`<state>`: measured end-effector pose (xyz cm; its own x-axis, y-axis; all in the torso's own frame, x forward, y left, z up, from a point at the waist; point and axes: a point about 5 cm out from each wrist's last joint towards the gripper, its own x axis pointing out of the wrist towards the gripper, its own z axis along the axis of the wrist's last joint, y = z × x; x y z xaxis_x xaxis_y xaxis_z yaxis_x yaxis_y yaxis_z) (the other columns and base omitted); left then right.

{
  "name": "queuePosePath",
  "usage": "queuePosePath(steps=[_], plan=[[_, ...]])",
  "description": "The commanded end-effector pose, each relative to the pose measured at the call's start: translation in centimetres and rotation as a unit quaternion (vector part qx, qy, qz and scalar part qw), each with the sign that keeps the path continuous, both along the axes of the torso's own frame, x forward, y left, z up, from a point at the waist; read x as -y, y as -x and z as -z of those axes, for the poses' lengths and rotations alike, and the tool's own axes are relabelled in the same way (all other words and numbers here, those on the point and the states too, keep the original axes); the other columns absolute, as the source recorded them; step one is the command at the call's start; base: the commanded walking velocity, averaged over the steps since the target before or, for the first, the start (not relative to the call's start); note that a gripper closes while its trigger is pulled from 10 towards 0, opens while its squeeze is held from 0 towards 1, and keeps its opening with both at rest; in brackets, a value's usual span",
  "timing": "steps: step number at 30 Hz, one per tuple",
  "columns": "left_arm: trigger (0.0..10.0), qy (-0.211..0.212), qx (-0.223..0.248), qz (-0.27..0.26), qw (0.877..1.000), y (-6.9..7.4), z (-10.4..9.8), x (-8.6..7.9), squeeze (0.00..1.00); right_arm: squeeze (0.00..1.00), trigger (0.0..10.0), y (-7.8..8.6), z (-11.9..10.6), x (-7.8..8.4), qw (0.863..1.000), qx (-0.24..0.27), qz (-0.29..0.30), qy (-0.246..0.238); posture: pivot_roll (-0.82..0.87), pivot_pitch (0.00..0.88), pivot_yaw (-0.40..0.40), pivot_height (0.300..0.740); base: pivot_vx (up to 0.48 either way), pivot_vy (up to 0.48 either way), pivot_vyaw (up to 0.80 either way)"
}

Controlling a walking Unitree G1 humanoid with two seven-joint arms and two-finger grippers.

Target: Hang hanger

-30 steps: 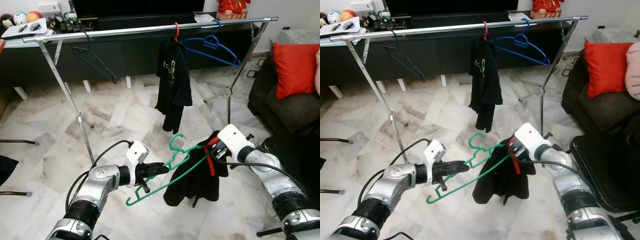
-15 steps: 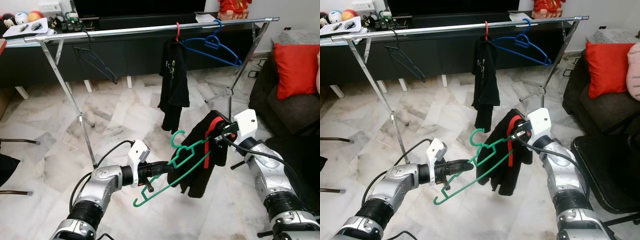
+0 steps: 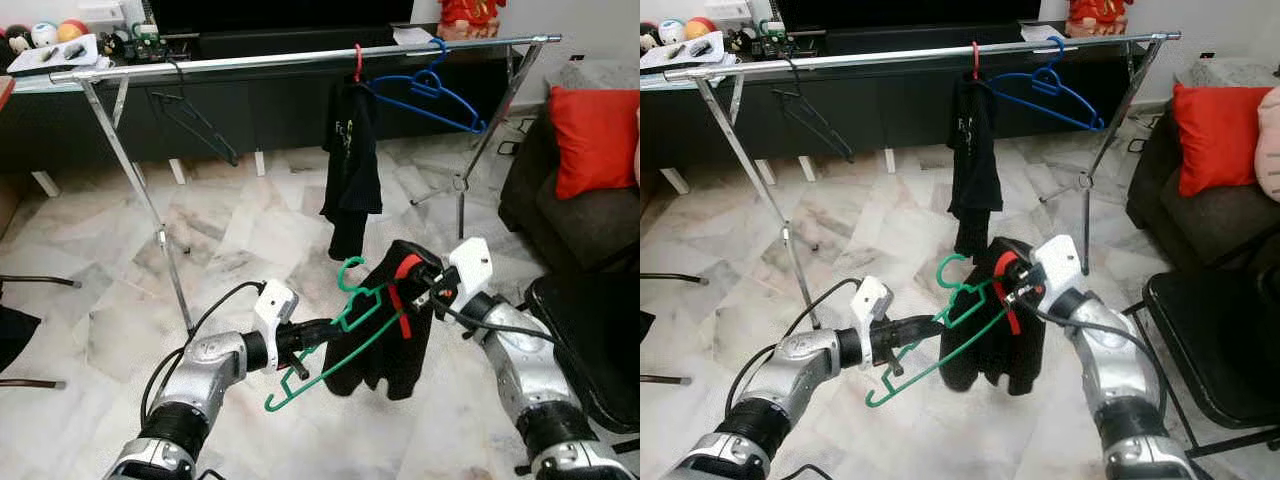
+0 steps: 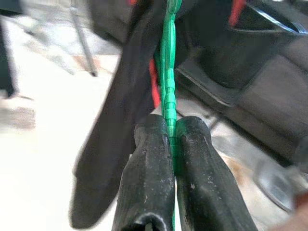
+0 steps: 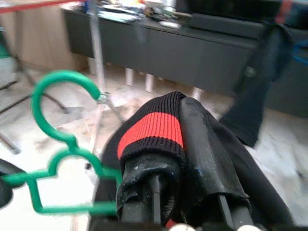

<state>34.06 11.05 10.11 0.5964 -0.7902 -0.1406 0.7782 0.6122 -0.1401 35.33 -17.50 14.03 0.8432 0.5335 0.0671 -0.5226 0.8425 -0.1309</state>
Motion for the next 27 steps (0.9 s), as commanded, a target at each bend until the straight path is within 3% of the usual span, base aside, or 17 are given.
queuePosePath(steps=[1, 3, 9, 12, 19, 27], plan=[[10.0, -0.002, 0.019, -0.022, 1.0, -0.5, -0.6, -0.2, 0.0, 0.0, 10.0, -0.1, 0.4, 0.9, 0.999, -0.012, 0.04, -0.002, 0.01, 0.169, -0.032, 0.74, 0.0, 0.0, 0.0], [10.0, 0.003, 0.026, -0.047, 0.999, -0.7, -0.7, -0.3, 0.0, 0.0, 10.0, -0.2, 1.5, 1.9, 0.994, -0.043, 0.103, 0.009, 0.01, 0.171, -0.033, 0.74, 0.0, 0.0, 0.0], [10.0, 0.012, 0.035, -0.058, 0.998, -0.8, -0.9, -0.3, 0.0, 0.0, 10.0, 0.6, 2.3, 2.0, 0.991, -0.046, 0.123, -0.001, 0.01, 0.174, -0.032, 0.74, 0.0, 0.0, 0.0], [10.0, 0.03, 0.023, -0.031, 0.999, -0.6, -0.7, 0.0, 0.0, 0.0, 10.0, 1.6, 1.1, -0.5, 1.0, 0.003, 0.024, -0.014, 0.0, 0.175, -0.03, 0.74, 0.0, 0.0, 0.0], [10.0, 0.046, 0.0, 0.01, 0.999, 0.0, -0.4, 0.3, 0.0, 0.0, 10.0, 1.0, -0.9, -1.2, 0.999, 0.042, 0.003, -0.026, 0.01, 0.168, -0.026, 0.74, 0.0, 0.0, 0.0], [10.0, 0.064, -0.008, 0.033, 0.997, 0.2, -0.7, 0.1, 0.0, 0.0, 10.0, -0.3, -3.1, -1.4, 0.997, 0.076, -0.009, 0.007, 0.01, 0.16, -0.02, 0.74, 0.0, 0.0, 0.0]])
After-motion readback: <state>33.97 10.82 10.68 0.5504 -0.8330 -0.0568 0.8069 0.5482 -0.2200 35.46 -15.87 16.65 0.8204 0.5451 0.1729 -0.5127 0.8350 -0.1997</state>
